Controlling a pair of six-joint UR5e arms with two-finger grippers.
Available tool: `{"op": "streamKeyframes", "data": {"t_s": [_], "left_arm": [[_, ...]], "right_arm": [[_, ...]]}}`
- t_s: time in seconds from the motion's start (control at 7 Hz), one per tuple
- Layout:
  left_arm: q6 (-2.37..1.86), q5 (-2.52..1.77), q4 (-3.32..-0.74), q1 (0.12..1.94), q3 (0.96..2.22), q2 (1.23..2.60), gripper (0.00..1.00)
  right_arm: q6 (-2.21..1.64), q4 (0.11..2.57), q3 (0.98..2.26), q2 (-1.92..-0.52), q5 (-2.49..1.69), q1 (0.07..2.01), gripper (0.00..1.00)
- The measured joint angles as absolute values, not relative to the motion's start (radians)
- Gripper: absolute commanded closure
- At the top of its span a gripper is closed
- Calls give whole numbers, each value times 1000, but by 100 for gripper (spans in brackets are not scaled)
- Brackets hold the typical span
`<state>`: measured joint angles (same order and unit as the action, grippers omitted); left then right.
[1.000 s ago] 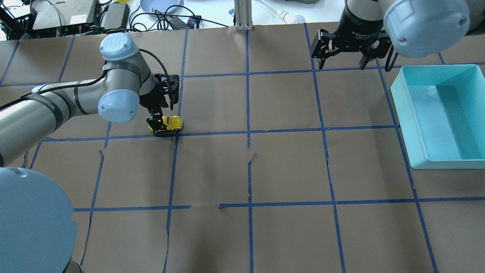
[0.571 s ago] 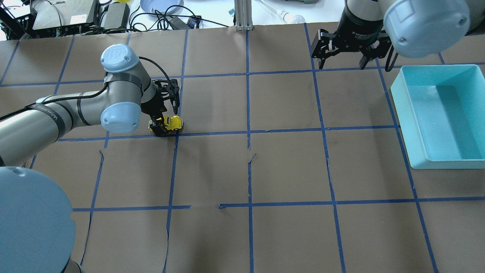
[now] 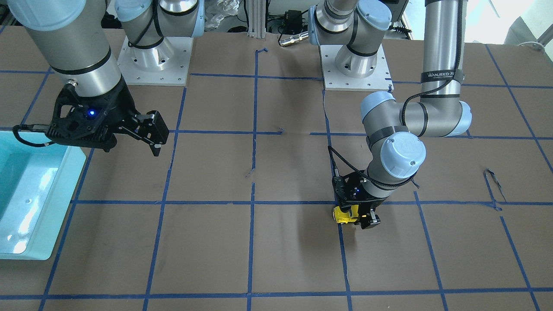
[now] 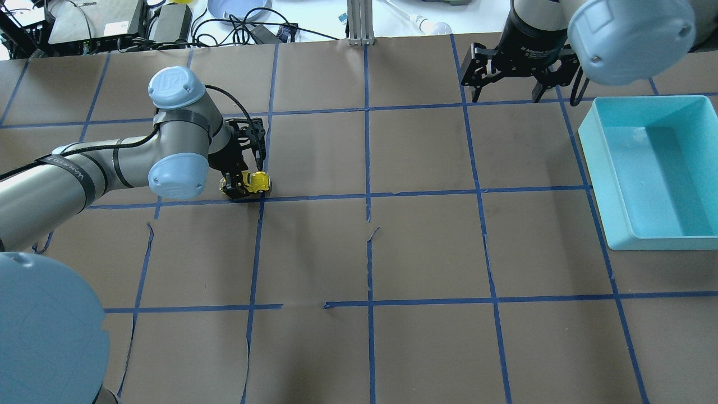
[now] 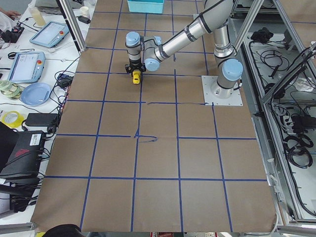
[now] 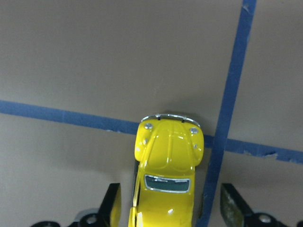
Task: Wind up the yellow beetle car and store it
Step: 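Drag the car backward toward the robot with the left gripper to wind it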
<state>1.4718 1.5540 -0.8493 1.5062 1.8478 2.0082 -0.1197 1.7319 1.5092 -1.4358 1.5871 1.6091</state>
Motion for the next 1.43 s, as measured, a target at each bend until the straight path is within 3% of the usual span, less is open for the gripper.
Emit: {"op": "streamKeyframes", "data": {"t_s": [0.57,0.86,1.43], "left_arm": [[1549,1555,-842,1490,1853,2014,44],[1598,1554,-841,1456,1854,2012,84],[1613,1555,-841,1441,1858,2001,91]], "right_arm": [[-120,1732,1509,-1435,1587,1609,0],[-120,1732,1509,-1435,1587,1609,0],[-120,1732,1509,-1435,1587,1609,0]]}}
